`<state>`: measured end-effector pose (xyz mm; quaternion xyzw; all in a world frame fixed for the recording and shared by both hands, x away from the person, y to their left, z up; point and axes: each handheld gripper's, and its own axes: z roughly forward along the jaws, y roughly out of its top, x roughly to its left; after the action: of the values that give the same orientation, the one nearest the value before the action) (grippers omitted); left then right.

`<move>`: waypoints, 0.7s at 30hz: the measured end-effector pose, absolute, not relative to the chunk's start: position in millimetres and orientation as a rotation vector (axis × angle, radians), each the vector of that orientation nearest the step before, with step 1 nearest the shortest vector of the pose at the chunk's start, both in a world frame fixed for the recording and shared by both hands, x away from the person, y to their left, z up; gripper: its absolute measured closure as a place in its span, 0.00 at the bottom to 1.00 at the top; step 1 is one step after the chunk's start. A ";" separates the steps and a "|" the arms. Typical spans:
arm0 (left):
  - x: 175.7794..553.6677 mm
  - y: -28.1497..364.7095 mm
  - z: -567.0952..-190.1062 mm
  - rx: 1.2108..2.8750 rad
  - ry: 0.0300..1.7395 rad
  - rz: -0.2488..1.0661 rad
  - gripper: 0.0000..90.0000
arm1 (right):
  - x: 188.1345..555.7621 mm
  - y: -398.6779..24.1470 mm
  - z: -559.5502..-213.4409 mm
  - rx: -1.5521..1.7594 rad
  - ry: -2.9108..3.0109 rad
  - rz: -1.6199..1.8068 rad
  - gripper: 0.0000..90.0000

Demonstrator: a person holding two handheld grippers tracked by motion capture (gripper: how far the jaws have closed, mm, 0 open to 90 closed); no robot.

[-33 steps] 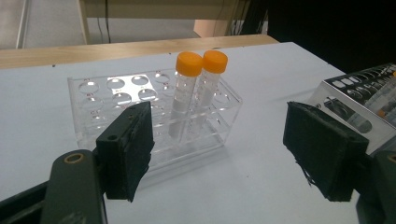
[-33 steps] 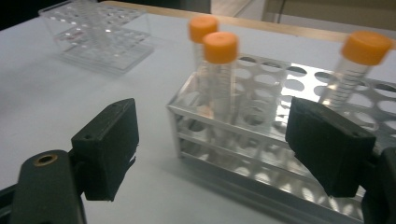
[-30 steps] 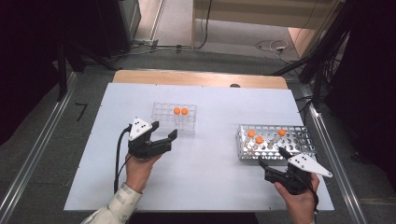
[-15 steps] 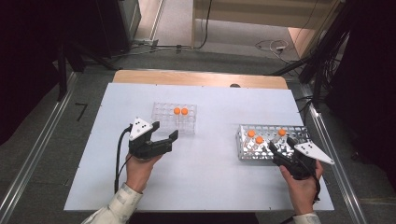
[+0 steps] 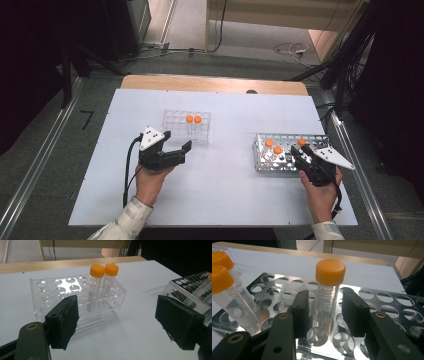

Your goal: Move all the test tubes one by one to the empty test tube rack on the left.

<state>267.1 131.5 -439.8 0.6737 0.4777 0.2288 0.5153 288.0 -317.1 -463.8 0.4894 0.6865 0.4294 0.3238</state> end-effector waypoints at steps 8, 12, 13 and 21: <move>266.7 130.7 -440.0 1.621 1.144 0.544 0.22 | 292.7 -316.9 -465.9 1.285 1.809 1.132 0.75; 266.7 130.1 -440.3 1.625 1.143 0.543 0.22 | 293.5 -316.9 -466.1 1.280 1.812 1.138 0.79; 266.7 130.1 -440.4 1.625 1.143 0.544 0.22 | 293.3 -316.7 -465.8 1.277 1.810 1.140 0.80; 266.6 129.7 -441.1 1.628 1.143 0.541 0.22 | 288.2 -319.9 -454.2 1.256 1.776 1.188 0.80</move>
<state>266.6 129.7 -441.1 0.6772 0.4755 0.2251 0.5144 288.2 -319.9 -454.2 0.4793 0.6776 0.4532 0.3252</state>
